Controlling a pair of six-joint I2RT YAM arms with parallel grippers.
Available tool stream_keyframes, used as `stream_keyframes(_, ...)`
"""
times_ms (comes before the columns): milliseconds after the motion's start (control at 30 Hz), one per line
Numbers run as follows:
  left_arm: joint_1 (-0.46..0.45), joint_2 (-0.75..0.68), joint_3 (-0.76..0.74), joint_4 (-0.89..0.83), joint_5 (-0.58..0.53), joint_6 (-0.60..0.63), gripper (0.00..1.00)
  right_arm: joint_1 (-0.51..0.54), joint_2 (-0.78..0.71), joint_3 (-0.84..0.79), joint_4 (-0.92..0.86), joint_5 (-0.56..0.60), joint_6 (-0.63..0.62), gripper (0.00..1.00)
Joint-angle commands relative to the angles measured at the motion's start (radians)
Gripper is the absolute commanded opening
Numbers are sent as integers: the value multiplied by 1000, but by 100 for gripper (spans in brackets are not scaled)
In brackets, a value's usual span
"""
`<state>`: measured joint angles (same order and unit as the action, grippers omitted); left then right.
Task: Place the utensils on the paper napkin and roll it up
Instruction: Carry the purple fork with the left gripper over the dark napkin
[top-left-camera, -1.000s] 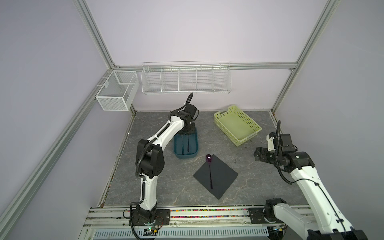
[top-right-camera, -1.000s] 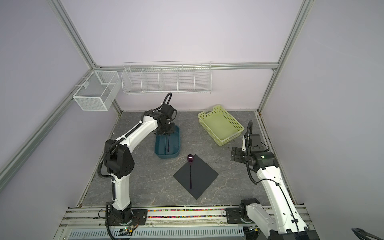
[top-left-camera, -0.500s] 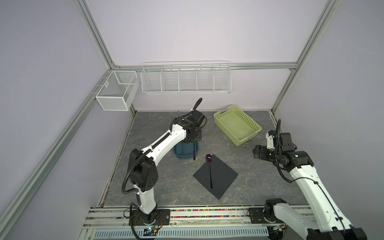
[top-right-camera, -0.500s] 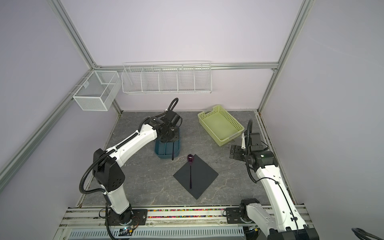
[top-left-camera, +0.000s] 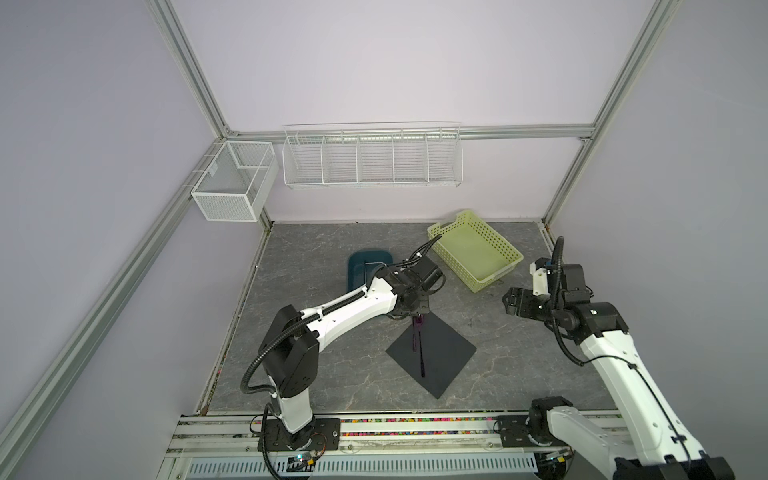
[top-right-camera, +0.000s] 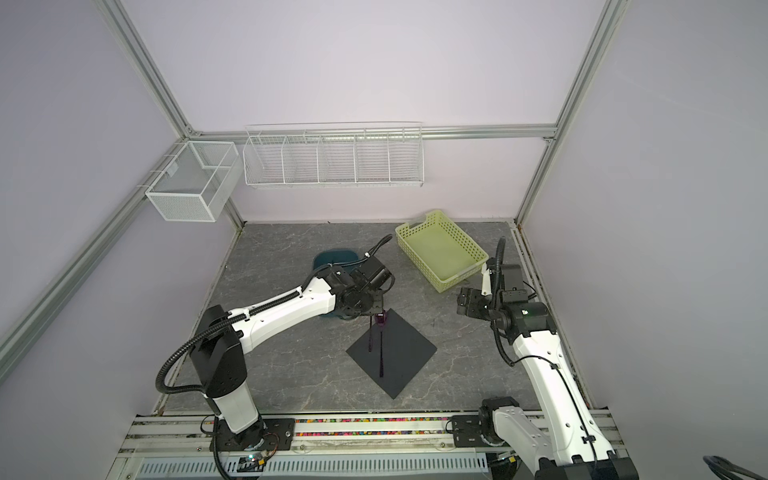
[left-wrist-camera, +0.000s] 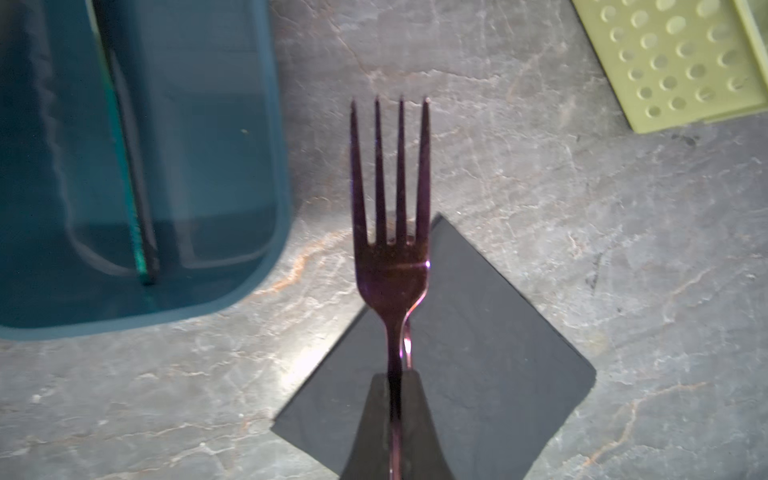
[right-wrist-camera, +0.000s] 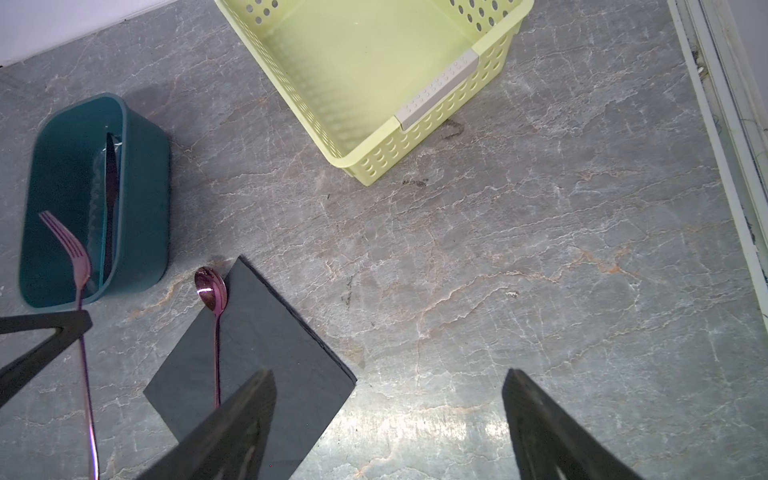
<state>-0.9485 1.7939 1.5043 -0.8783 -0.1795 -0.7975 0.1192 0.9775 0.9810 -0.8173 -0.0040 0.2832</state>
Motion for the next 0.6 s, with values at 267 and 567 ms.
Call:
stream_keyframes(267,-101,167,58,77,-14,-87,0,-3,-20,13,18,-25,-19,89)
stream_keyframes(567,-119,221,45,106,1,-112,0,-3,-28,13,17,-25,-20,89)
